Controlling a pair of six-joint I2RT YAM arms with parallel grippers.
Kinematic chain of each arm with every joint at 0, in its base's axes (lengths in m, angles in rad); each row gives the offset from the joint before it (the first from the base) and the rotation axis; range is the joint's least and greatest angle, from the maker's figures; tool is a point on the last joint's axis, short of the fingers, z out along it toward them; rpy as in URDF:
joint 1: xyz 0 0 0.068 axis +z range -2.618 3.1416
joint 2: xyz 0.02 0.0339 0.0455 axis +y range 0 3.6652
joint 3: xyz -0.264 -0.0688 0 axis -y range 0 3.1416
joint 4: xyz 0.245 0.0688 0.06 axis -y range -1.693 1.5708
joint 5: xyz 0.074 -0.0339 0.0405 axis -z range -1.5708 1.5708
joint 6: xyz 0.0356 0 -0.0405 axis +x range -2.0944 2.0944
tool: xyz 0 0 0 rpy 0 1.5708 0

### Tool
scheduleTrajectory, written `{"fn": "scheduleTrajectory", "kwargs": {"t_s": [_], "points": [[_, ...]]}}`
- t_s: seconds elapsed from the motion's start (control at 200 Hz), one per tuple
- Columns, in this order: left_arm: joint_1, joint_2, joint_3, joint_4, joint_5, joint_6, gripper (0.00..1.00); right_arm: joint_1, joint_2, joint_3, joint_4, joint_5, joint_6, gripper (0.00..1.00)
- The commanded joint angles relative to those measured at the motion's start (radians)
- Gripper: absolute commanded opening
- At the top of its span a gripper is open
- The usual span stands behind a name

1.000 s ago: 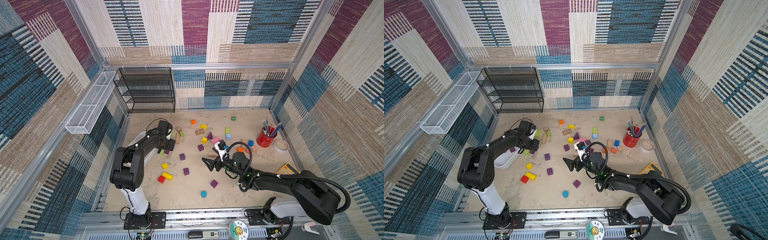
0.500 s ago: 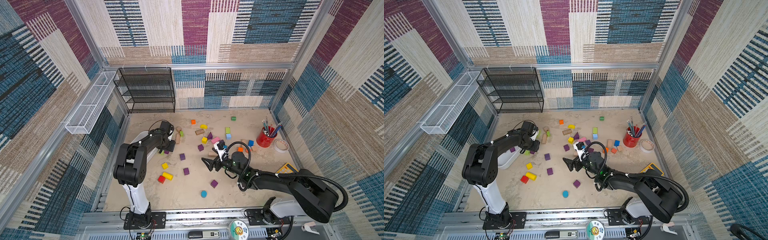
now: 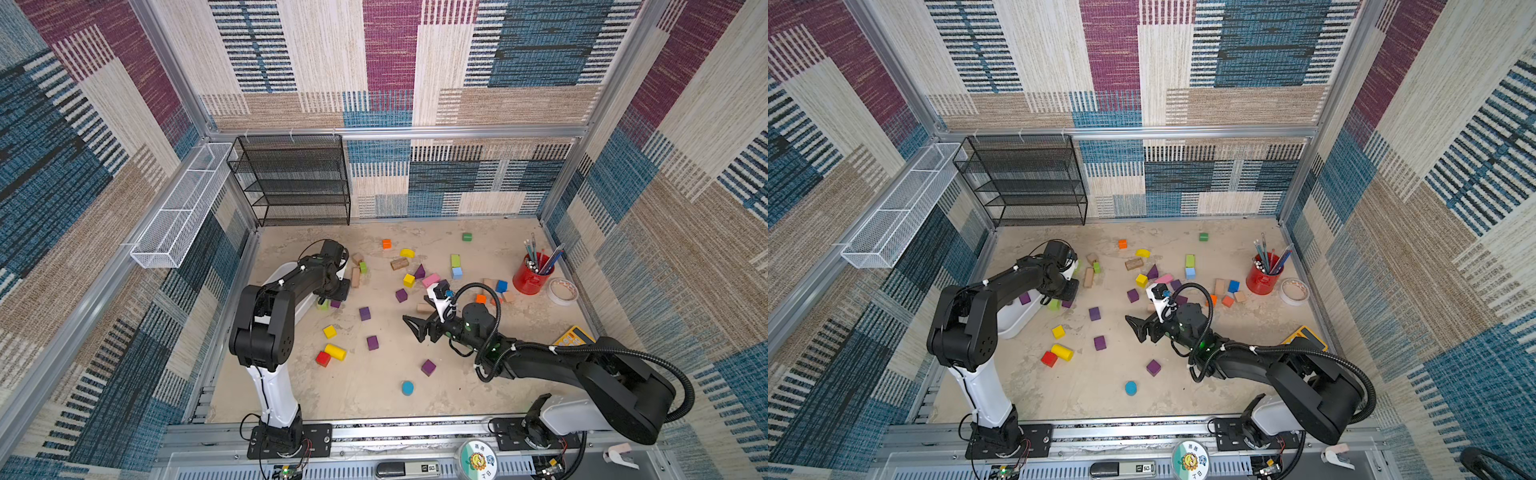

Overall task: Pick purple bricks into the storage bin
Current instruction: Pick up the building block from the center of the board, then place the building block in the storage box.

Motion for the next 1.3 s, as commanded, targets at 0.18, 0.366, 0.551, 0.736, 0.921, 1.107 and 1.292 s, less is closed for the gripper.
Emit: {"fn": "scheduleTrajectory", "kwargs": {"t_s": [0.18, 0.366, 0.551, 0.736, 0.921, 1.107, 1.292], "points": [[-0.014, -0.041, 0.018, -0.056, -0.013, -0.048, 0.28, 0.002, 0.005, 0.007, 0.028, -0.001, -0.002, 0.99], [-0.024, -0.101, 0.015, -0.054, 0.014, -0.074, 0.28, 0.002, 0.014, 0.01, 0.03, -0.003, -0.002, 0.99], [-0.027, -0.165, 0.002, -0.039, 0.037, -0.094, 0.28, 0.002, 0.013, 0.011, 0.028, -0.002, -0.002, 0.99], [-0.027, -0.244, -0.042, 0.015, -0.007, -0.114, 0.28, 0.003, 0.025, 0.014, 0.029, -0.003, -0.003, 0.99], [-0.012, -0.317, -0.075, 0.05, -0.09, -0.123, 0.28, 0.003, 0.035, 0.018, 0.033, -0.009, -0.002, 1.0], [0.052, -0.368, -0.103, 0.082, -0.135, -0.147, 0.28, 0.002, 0.036, 0.018, 0.033, -0.011, 0.0, 1.0], [0.158, -0.385, -0.119, 0.094, -0.11, -0.189, 0.28, 0.003, 0.03, 0.016, 0.035, -0.014, 0.0, 1.0]]}}
